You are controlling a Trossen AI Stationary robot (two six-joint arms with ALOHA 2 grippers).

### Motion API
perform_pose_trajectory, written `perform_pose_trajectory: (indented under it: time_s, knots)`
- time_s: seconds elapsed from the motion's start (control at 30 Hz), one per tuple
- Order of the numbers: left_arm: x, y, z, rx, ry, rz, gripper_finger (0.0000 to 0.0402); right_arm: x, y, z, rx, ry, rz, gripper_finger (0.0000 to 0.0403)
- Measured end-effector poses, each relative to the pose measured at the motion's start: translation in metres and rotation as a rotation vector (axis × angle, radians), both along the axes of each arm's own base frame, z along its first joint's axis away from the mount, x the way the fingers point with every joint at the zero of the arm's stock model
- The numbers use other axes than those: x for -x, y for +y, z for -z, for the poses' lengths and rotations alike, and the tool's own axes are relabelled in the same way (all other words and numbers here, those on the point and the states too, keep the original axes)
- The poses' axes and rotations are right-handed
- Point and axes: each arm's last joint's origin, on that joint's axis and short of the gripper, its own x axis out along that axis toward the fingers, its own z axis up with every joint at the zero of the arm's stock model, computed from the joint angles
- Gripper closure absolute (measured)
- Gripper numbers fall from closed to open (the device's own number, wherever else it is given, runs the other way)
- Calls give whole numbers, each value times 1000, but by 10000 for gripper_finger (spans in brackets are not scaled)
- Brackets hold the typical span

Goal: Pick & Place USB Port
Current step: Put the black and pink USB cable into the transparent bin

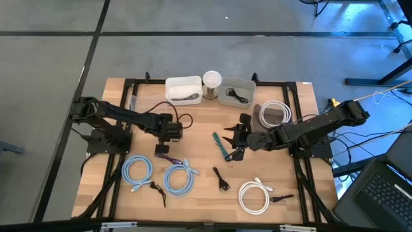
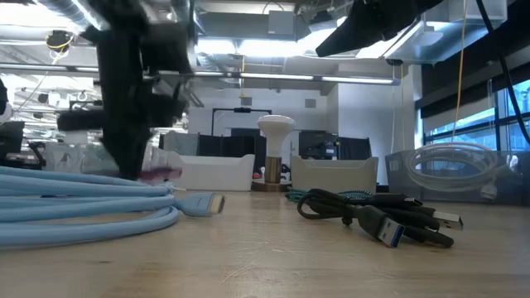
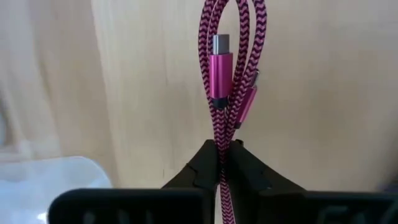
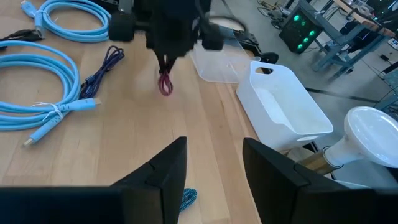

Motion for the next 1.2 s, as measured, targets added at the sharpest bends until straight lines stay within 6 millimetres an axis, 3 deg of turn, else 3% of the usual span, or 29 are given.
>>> perform_pose_trajectory:
  time_s: [0.17, 0.3, 0.6, 0.87, 1.2]
  knots:
    - [2, -9, -45, -82, -8, 23, 390, 0, 0, 0, 0, 0, 0, 244]
    - [16, -8, -79, -148, -22, 18, 390, 0, 0, 0, 0, 0, 0, 244]
    - [69, 28, -123, -231, -127, -134, 390, 0, 0, 0, 0, 0, 0, 244]
    - [91, 68, -129, -214, -121, -221, 391, 0, 0, 0, 0, 0, 0, 244]
    - [114, 117, -89, -102, -157, -292, 391, 0, 0, 0, 0, 0, 0, 244]
